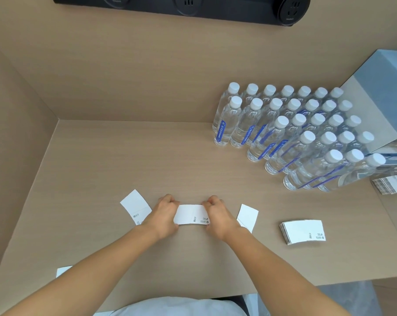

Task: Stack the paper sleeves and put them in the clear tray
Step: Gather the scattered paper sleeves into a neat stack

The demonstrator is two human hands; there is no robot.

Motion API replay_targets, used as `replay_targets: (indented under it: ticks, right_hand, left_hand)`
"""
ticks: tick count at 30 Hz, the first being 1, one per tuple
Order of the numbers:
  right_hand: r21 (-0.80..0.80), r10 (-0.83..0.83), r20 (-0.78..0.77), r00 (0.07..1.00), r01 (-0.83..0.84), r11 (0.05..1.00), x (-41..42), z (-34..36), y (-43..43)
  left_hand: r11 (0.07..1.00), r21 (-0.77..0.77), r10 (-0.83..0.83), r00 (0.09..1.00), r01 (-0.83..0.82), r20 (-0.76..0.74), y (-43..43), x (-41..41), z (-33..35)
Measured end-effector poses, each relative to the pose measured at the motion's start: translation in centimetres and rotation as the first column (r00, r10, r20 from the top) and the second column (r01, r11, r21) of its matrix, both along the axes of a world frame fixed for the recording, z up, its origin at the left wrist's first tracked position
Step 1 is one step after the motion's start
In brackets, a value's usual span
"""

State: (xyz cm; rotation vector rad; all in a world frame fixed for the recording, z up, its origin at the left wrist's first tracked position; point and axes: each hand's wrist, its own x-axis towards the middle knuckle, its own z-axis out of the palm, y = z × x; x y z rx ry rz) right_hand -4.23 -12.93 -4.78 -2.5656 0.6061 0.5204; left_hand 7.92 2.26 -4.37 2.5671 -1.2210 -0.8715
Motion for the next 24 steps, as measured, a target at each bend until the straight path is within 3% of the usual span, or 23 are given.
replay_targets:
  ticks: [4, 7, 10, 19, 24]
  right_hand:
    - [0.082, -0.077, 0.113, 0.991, 0.068, 0.994, -1.3, 0.5, -0.8]
    - [0.137, -0.259, 0.252, 0.932, 0.230, 0.963, -2.8, 1.6, -2.9]
    - [0.120, -0.431, 0.295, 0.853, 0.415, 0.902, -4.8, 2.5, -5.2]
    - [0.086, -0.643, 0.158, 0.749, 0.639, 0.765, -11.3, 1.9, -5.9]
    - [0.178, -0.743, 0.102, 0.662, 0.723, 0.668, -12.3, 0.3, -3.3]
  left_hand:
    - [0.998, 0.065, 0.009, 1.000, -0.011, 0.030, -0.9, -0.2, 1.0]
    - [0.999, 0.031, -0.010, 0.998, 0.009, 0.060, -2.3, -0.6, 1.4]
    - [0.998, -0.002, -0.064, 0.996, 0.065, 0.059, -4.6, -1.6, 1.7]
    - [0.924, -0.014, -0.381, 0.924, 0.382, 0.044, -10.9, -5.5, 1.2]
    - [0.862, 0.028, -0.507, 0.860, 0.506, 0.056, -14.3, -6.4, 1.7]
